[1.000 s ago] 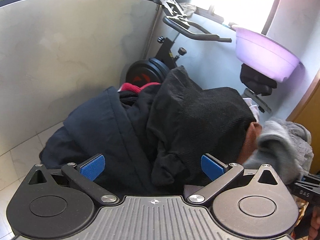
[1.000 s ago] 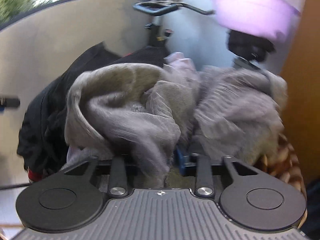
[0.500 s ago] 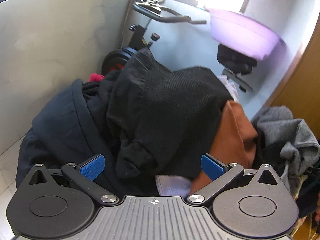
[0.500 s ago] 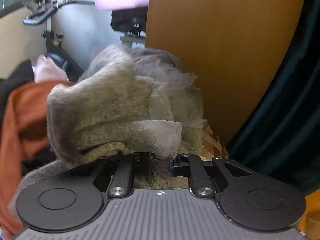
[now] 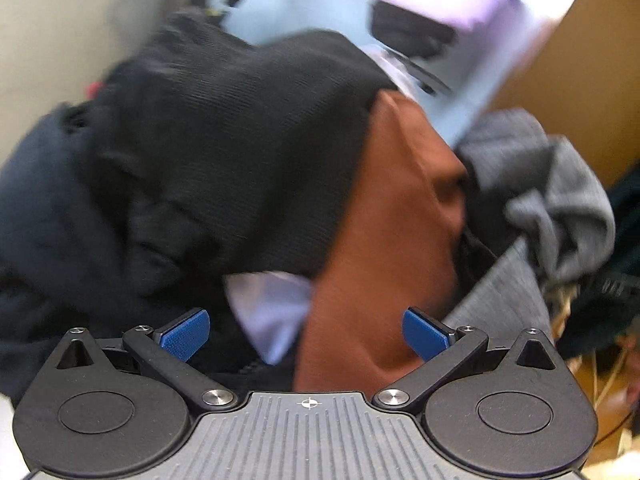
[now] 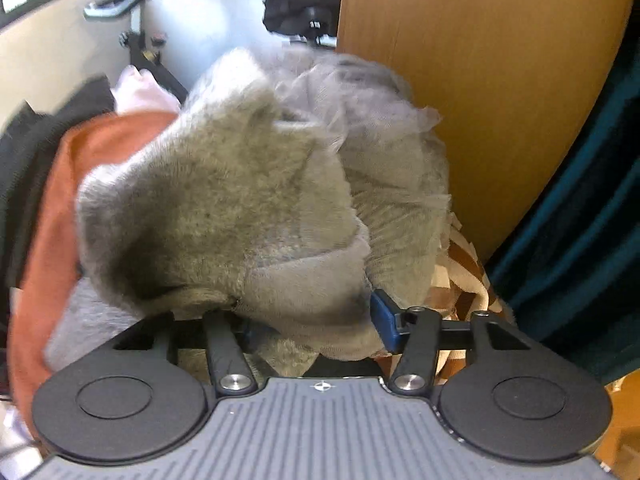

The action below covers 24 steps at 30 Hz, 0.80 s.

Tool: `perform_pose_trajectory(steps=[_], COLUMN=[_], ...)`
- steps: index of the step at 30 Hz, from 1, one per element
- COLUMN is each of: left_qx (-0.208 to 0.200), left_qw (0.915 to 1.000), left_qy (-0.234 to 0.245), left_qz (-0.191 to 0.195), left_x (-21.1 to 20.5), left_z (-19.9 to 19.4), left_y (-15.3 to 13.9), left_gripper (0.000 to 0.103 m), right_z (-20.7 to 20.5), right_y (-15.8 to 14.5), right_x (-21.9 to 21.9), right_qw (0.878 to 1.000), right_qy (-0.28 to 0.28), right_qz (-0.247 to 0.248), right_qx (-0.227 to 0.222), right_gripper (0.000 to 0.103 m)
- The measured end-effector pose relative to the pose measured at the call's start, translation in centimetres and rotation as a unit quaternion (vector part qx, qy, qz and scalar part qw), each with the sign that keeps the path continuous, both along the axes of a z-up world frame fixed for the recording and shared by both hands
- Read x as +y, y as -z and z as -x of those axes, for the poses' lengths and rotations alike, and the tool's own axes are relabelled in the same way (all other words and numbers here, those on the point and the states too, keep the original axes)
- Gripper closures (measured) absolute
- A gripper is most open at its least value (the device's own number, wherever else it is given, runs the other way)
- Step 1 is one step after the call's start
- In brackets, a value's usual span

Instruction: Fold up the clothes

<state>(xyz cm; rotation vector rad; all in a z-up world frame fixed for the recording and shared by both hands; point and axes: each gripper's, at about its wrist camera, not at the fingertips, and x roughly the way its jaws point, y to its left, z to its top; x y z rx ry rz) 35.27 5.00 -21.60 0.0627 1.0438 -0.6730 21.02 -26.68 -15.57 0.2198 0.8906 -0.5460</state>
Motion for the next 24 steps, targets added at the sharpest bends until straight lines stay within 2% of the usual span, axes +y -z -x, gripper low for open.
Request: perform_pose_trajectory(steps=[3,7,10,12,14,17,18,24], left_qx=[0.005,0.015,0.038,0.051,0.055,0.047,0.040,0.023], left_qw=[0.9993,0.9981,0.9987,0.9984,0.9983,0.9986,0.9988,0.9982], left_qy=[0.027,0.025,0.010,0.005,0.006,0.005,0.000,-0.054], left_qz=[-0.024,-0.054,-0.033,-0.023,-0.020,-0.026,-0.027,-0.009], left_x=[-1.7,-2.6,-2.0,-1.6,-1.4,-1.3,-1.1,1.2], left_z=[0.7,0.9,0.2,0.0,-0.1,0.1,0.2,-0.4], left_y=[1.9,4.3,5.2,5.5,5.6,5.0,4.7,2.5], left_gripper=[0.001,0.001,0.001,0.001,0.001,0.001,0.001,0.001], right_z=[1.0,0.8,0.0,-1.0,-2.1,-3.6,-3.8,-4.1], right_y=[-1.5,-3.2,-3.8,-3.0,-2.2,-1.0,-1.0,-1.1], right_x=[-0.1,0.2,1.5,2.4,3.3,4.6,4.8,5.6], right_qw=[1.000,0.998,0.994,0.994,0.993,0.990,0.989,0.986], right_qy=[0.004,-0.012,-0.059,-0.082,-0.104,-0.136,-0.140,-0.152], right_qz=[-0.008,-0.018,-0.023,-0.023,-0.023,-0.022,-0.023,-0.027], right_qx=[-0.025,-0.066,-0.085,-0.072,-0.056,-0.033,-0.035,-0.063], right_gripper=[0.046,0.043,0.035,0.032,0.030,0.021,0.017,0.015])
